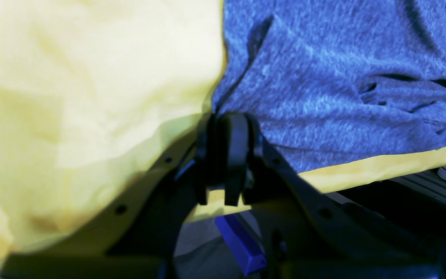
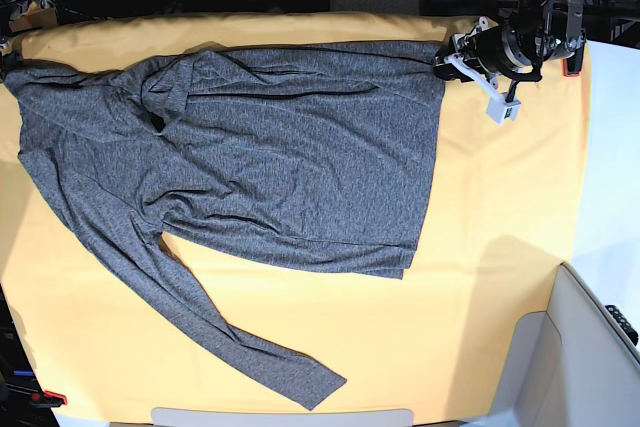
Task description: Fold the T-shirt properly
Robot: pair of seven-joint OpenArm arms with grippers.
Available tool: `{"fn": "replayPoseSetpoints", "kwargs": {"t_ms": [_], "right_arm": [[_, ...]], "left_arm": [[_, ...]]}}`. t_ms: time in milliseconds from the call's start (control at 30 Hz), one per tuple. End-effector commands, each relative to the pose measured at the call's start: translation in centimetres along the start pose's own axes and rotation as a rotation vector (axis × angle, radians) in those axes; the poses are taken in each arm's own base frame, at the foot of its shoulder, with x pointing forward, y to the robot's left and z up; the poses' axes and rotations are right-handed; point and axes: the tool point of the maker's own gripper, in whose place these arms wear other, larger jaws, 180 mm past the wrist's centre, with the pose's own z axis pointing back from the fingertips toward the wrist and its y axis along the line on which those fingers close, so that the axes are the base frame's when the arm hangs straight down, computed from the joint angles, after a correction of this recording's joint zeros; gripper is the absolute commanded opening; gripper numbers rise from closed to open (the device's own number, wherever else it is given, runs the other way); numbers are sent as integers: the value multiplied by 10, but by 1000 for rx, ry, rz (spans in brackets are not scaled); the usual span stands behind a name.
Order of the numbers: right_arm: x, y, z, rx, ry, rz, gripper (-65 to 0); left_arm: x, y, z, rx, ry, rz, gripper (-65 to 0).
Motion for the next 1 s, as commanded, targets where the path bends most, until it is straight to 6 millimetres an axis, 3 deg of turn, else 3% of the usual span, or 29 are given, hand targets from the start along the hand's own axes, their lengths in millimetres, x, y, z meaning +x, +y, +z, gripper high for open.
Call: {"fn": "replayPoseSetpoints", "kwargs": {"t_ms": [0, 167, 400, 633, 867, 967], "right_arm": [[18, 5, 6, 10, -43, 31, -605], [29, 6, 10, 4, -60, 49, -607], [28, -10, -3, -21, -10, 5, -607], [31, -7, -2, -14, -14, 9, -601], [42, 20, 38, 11, -142, 144, -410], [38, 40, 53, 60, -186, 181, -388]], "left_arm": [[-17, 21, 1, 87, 66, 1, -600], [-20, 28, 4, 106, 75, -7, -600], [-20, 29, 4, 108, 77, -8, -600], [-20, 29, 4, 106, 75, -7, -600], [-21, 27, 3, 102, 76, -5, -598], [-21, 26, 2, 100, 76, -8, -598]]}}
